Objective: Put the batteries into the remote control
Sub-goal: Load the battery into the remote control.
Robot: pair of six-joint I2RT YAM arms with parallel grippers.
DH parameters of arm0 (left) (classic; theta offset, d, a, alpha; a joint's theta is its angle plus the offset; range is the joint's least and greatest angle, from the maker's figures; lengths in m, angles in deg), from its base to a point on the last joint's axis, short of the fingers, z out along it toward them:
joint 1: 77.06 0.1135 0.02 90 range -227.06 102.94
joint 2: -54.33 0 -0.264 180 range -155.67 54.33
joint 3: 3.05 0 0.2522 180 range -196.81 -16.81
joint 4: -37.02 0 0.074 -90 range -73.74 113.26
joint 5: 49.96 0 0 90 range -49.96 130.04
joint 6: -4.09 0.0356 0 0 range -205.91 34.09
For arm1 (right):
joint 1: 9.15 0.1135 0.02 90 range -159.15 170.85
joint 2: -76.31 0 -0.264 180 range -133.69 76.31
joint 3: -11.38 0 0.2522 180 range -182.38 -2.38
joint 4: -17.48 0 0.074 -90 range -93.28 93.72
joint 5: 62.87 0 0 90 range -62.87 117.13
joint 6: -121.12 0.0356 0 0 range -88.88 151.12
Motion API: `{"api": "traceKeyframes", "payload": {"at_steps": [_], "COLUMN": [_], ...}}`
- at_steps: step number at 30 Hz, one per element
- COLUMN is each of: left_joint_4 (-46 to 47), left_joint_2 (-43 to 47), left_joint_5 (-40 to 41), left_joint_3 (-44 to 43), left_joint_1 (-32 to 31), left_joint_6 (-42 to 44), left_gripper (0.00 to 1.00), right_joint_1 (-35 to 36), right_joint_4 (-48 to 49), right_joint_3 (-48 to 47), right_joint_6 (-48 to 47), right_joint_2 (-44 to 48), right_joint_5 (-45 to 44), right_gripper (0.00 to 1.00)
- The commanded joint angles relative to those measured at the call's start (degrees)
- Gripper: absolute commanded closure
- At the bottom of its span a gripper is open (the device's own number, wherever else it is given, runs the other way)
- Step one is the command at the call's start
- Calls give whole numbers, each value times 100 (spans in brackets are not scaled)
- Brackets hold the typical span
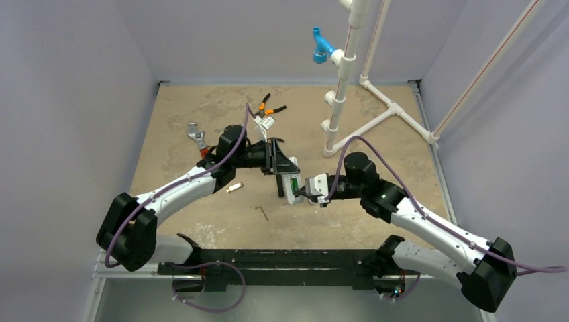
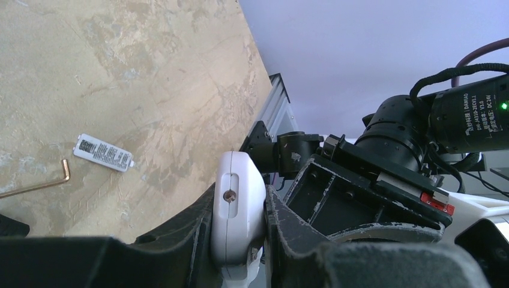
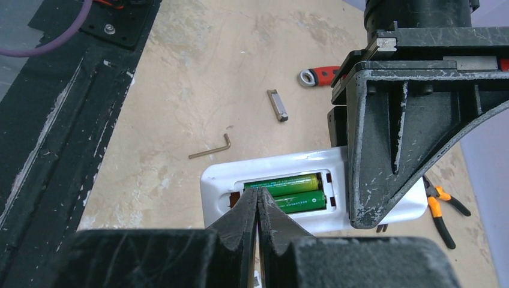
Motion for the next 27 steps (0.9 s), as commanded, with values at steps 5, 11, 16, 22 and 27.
{"api": "traceKeyframes", "payload": {"at_steps": [5, 11, 16, 22, 27], "left_joint_4": [423, 346, 189, -66, -156], "left_joint_2": [308, 266, 296, 538, 750], "left_joint_5": [-104, -76, 22, 283, 446], "left_joint_3": [-348, -382, -424, -420, -399], "left_joint_1": [-41, -40, -33, -37, -35], "left_joint_6": [-65, 5, 140, 434, 595], "left_gripper": [100, 100, 100, 100, 100], "right_joint_1": [20, 22, 22, -16, -217], "right_joint_4": [144, 1554, 2217, 823, 435], "right_joint_3": [123, 204, 144, -272, -137], "right_joint_6": [537, 1579, 3241, 5101, 5820], "right_joint_2": [154, 539, 814, 839, 812], "right_joint_5": [75, 319, -819, -2776, -2406], "right_gripper": [98, 96, 88, 76, 66]}}
